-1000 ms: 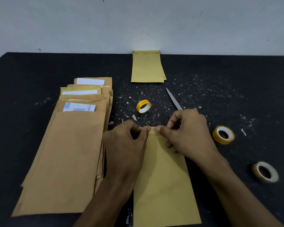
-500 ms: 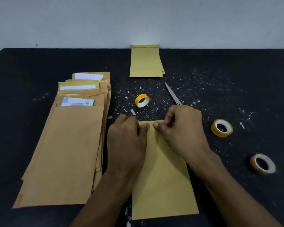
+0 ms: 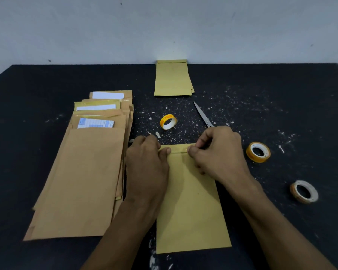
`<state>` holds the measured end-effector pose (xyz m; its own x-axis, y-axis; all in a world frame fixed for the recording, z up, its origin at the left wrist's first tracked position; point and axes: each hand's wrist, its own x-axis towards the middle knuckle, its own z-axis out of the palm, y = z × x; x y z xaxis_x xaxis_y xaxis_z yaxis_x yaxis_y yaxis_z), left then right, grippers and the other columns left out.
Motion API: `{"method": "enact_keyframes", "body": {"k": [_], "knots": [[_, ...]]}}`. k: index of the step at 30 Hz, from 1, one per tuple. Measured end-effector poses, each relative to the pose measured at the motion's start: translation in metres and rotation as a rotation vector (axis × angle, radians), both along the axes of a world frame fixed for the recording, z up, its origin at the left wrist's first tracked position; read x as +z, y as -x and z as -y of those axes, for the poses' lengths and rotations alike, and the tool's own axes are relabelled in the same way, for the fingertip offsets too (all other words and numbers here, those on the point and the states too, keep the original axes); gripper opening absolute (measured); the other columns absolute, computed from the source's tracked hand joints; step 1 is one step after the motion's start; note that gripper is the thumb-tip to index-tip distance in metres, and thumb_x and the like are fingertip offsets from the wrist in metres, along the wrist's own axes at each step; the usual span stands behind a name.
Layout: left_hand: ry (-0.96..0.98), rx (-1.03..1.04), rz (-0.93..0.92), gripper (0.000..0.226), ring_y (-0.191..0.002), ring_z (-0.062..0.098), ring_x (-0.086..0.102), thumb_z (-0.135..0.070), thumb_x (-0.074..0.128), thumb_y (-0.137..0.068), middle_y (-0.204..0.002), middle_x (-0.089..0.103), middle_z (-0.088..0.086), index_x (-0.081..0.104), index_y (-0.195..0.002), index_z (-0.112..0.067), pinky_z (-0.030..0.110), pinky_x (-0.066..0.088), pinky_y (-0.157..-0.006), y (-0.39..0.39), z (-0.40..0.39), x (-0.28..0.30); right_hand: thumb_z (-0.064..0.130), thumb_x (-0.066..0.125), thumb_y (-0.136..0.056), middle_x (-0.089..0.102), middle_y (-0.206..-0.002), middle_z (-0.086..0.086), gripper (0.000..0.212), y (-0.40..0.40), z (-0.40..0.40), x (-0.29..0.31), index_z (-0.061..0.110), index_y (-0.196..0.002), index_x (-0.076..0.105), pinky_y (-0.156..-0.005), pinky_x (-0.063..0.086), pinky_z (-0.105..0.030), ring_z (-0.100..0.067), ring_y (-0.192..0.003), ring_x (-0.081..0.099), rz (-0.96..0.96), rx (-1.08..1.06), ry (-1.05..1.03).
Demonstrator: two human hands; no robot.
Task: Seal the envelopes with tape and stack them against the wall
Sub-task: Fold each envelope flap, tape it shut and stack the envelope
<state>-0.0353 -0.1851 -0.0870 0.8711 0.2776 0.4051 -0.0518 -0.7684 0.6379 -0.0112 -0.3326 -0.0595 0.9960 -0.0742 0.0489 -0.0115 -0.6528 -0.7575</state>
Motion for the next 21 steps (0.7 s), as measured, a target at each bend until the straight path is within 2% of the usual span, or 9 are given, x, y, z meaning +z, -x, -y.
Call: {"method": "enact_keyframes", "body": {"k": [7, 9, 11, 13, 15, 18, 21], "knots": [[-0.016, 0.013, -0.030, 0.021, -0.069, 0.029, 0.055, -0.016, 0.079, -0.081, -0.079, 0.058, 0.011, 0.063, -0.074, -0.004, 0.042, 0.046, -0.066, 0.000, 0.002, 0.004, 0.014, 0.078, -0.075, 0.068, -0.065, -0.013, 0.018, -0.006, -0.003, -0.003, 0.010, -0.062, 0.066, -0.060, 0.062, -0.041, -0.032, -0.061, 0.068, -0.052, -0.051, 0.052], [-0.027, 0.016, -0.036, 0.020, -0.072, 0.029, 0.055, -0.016, 0.078, -0.082, -0.082, 0.059, 0.012, 0.063, -0.076, -0.004, 0.038, 0.043, -0.067, 0.001, 0.002, 0.005, 0.016, 0.082, -0.073, 0.068, -0.072, -0.015, 0.019, -0.007, -0.002, -0.005, 0.014, -0.068, 0.063, -0.061, 0.062, -0.043, -0.033, -0.066, 0.069, -0.061, -0.080, 0.028], [-0.026, 0.016, -0.042, 0.019, -0.075, 0.030, 0.055, -0.016, 0.077, -0.083, -0.085, 0.060, 0.013, 0.064, -0.078, -0.003, 0.037, 0.041, -0.067, 0.001, 0.002, 0.005, 0.019, 0.085, -0.069, 0.066, -0.086, -0.017, 0.031, -0.005, 0.000, -0.006, 0.020, -0.078, 0.055, -0.059, 0.061, -0.042, -0.033, -0.069, 0.069, -0.073, -0.107, 0.012], [-0.024, 0.015, -0.045, 0.019, -0.077, 0.029, 0.055, -0.016, 0.076, -0.084, -0.086, 0.060, 0.013, 0.064, -0.078, -0.003, 0.035, 0.038, -0.068, 0.002, 0.002, 0.006, 0.015, 0.081, -0.072, 0.065, -0.098, -0.016, 0.033, -0.003, 0.005, -0.006, 0.022, -0.082, 0.051, -0.054, 0.061, -0.038, -0.031, -0.061, 0.070, -0.092, -0.123, -0.005], [-0.024, 0.018, -0.052, 0.018, -0.079, 0.029, 0.056, -0.016, 0.075, -0.085, -0.087, 0.059, 0.012, 0.065, -0.079, -0.002, 0.032, 0.037, -0.068, 0.002, 0.002, 0.008, 0.004, 0.071, -0.078, 0.065, -0.102, -0.016, 0.025, -0.003, 0.009, -0.007, 0.017, -0.082, 0.051, -0.046, 0.058, -0.032, -0.024, -0.046, 0.069, -0.084, -0.133, -0.040], [-0.043, 0.011, -0.092, 0.015, -0.084, 0.026, 0.055, -0.017, 0.070, -0.090, -0.092, 0.059, 0.010, 0.066, -0.086, -0.003, 0.025, 0.031, -0.068, 0.003, 0.003, 0.011, -0.002, 0.068, -0.081, 0.068, -0.093, -0.019, 0.021, 0.000, 0.010, -0.004, 0.012, -0.080, 0.052, -0.040, 0.053, -0.026, -0.021, -0.042, 0.067, -0.069, -0.132, -0.059], [-0.063, -0.016, -0.101, 0.011, -0.084, 0.023, 0.056, -0.012, 0.066, -0.092, -0.093, 0.060, 0.010, 0.067, -0.086, -0.003, 0.025, 0.036, -0.069, 0.004, 0.003, 0.014, -0.005, 0.067, -0.083, 0.068, -0.074, -0.020, 0.020, 0.001, 0.008, -0.002, 0.010, -0.077, 0.055, -0.047, 0.059, -0.035, -0.023, -0.044, 0.068, -0.046, -0.108, -0.035]]}}
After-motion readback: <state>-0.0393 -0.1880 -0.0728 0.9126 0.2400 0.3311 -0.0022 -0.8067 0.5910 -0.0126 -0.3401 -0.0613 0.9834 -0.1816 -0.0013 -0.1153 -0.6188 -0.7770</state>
